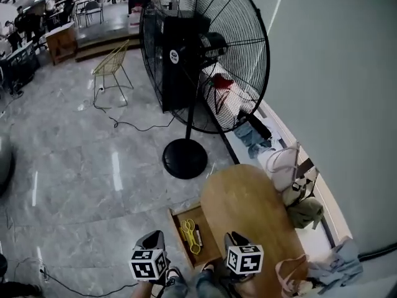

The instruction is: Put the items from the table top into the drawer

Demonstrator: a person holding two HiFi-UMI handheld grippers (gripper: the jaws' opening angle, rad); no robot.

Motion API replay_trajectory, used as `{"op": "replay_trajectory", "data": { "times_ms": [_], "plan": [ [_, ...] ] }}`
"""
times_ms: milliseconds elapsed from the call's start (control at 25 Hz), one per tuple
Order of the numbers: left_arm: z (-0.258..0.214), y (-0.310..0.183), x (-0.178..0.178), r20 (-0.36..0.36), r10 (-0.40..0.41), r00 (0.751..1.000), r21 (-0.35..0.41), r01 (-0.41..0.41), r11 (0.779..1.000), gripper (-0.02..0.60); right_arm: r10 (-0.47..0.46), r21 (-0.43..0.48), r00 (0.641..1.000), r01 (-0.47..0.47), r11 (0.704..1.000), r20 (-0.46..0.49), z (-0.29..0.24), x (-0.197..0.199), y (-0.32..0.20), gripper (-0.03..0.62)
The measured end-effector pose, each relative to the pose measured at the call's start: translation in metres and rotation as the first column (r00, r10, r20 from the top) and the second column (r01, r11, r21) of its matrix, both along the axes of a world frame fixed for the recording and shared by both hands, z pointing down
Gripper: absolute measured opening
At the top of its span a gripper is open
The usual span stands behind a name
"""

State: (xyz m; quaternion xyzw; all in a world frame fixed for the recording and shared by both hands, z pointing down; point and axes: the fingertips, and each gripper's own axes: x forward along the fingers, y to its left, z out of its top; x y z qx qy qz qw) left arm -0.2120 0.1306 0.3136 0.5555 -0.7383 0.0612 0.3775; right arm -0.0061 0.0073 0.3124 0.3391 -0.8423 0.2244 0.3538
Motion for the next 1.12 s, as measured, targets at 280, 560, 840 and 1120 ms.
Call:
{"op": "replay_trajectory", "data": {
  "times_ms": [280, 560, 840, 1120],
  "plan": [
    [-0.096, 0.001, -0.012, -0.018, -0.067, 0.998, 0.100, 0.068, 0.993, -0.005, 0.057, 0.092, 0.996, -0.063, 0.994, 0.071, -0.092, 0.020, 0.002, 0.012],
    [-0.166, -0.019, -0.028, 0.042, -0.018, 0.999, 0.202, 0.010, 0.979, -0.005, 0.009, 0.212, 0.990, -0.039, 0.976, 0.140, -0.156, 0.008, -0.008, 0.006],
    [-0.201, -0.034, -0.015, 0.121, 0.045, 0.992, 0.256, -0.075, 0.964, -0.005, 0.022, 0.277, 0.978, -0.079, 0.958, 0.205, -0.193, 0.025, -0.025, 0.006],
    [-0.197, -0.046, -0.007, 0.134, 0.042, 0.990, 0.244, -0.074, 0.967, -0.005, 0.049, 0.253, 0.977, -0.102, 0.962, 0.209, -0.187, 0.041, -0.037, 0.006]
  ]
}}
